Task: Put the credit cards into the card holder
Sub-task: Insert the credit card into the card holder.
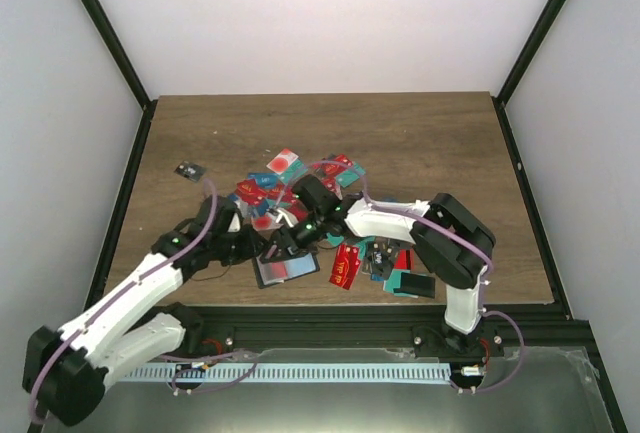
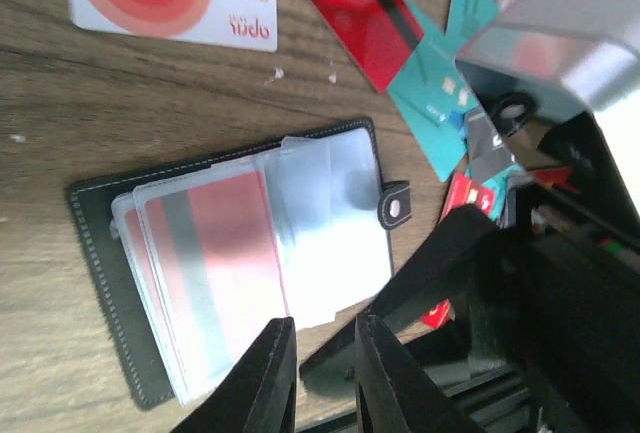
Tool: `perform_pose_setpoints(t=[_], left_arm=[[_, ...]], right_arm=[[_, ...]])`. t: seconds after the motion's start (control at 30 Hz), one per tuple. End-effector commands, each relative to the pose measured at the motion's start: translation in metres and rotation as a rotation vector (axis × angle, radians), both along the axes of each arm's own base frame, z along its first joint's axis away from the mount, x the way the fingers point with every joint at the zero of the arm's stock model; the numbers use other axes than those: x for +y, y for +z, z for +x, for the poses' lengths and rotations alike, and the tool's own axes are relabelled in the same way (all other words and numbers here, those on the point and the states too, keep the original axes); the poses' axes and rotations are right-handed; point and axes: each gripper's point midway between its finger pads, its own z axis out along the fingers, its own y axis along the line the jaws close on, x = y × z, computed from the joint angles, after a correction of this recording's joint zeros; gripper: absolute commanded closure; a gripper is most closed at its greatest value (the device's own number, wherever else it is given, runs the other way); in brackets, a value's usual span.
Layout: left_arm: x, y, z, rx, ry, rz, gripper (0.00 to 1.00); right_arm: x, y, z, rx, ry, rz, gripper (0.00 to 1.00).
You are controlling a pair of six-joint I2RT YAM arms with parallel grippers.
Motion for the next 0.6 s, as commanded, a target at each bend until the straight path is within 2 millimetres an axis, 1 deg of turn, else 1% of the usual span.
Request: perform_pose_setpoints(t=[0.0,0.07,0.17,0.23,0.33,0.4,0.47,0.5,0.53,0.57], left_arm=[[0.025,0.019,-0.015,0.0,0.09,0.034,0.8],[0.022,0.027,-0.017,-0.018,0.074,0.007,0.8],[0.013,0.032,-0.015,-0.039,0.028,-0.026,0.8],[0.002,0.036,-0.013,-0.052,-0.027,-0.058,0.8],[-0.014,0.041,-0.006,-0.069,-0.097,-0.085,0.81],[-0.023,0.044,0.0,-0.086,-0.13,-0.096,0.81],[-0.031,0.043,0.005,-0.085,-0.151,-0.107,0.81],[-0.033,0.04,0.007,-0.074,-0.155,-0.105,0.81],[-0.035,0.035,0.01,-0.068,-0.169,-0.089,0.81],[-0.036,0.029,0.011,-0.057,-0.176,-0.073,0.81]], right_arm=[[0.017,0.057,-0.012,-0.081,0.096,0.135,0.45],[0.014,0.067,-0.005,-0.119,0.08,0.147,0.43],[0.001,0.068,0.017,-0.174,-0.013,0.082,0.44],[-0.016,0.06,0.039,-0.23,-0.135,-0.023,0.44],[-0.054,0.054,0.06,-0.254,-0.297,-0.123,0.42],[-0.079,0.05,0.065,-0.246,-0.381,-0.164,0.39],[-0.103,0.041,0.065,-0.232,-0.452,-0.201,0.35],[-0.111,0.04,0.063,-0.228,-0.476,-0.2,0.33],[-0.116,0.035,0.059,-0.21,-0.483,-0.2,0.32],[-0.116,0.033,0.055,-0.194,-0.472,-0.178,0.32]])
